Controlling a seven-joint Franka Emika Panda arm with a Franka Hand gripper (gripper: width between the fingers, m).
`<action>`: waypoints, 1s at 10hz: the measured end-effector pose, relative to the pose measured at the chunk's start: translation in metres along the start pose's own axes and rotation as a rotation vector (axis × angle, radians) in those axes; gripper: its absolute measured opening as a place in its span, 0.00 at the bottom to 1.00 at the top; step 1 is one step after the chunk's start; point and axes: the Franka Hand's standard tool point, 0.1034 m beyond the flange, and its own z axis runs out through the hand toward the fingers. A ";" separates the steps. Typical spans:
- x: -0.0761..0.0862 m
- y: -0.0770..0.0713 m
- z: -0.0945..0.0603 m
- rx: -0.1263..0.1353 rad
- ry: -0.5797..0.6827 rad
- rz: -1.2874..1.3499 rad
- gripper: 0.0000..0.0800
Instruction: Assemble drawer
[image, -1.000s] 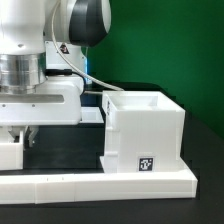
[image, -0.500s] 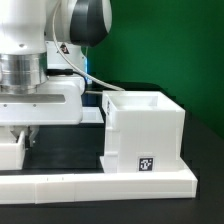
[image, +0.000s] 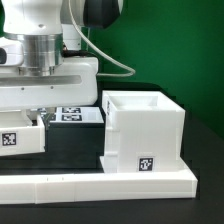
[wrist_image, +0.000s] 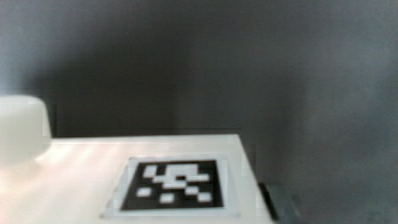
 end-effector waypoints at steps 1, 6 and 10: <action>0.000 0.001 0.000 -0.001 -0.001 -0.071 0.06; 0.000 -0.001 0.002 -0.032 -0.026 -0.654 0.06; -0.001 0.003 0.002 -0.037 -0.044 -0.939 0.06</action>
Offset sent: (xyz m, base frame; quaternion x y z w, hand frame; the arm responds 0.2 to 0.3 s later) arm 0.0026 0.0079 0.0008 0.0088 -0.0104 -0.2099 0.9776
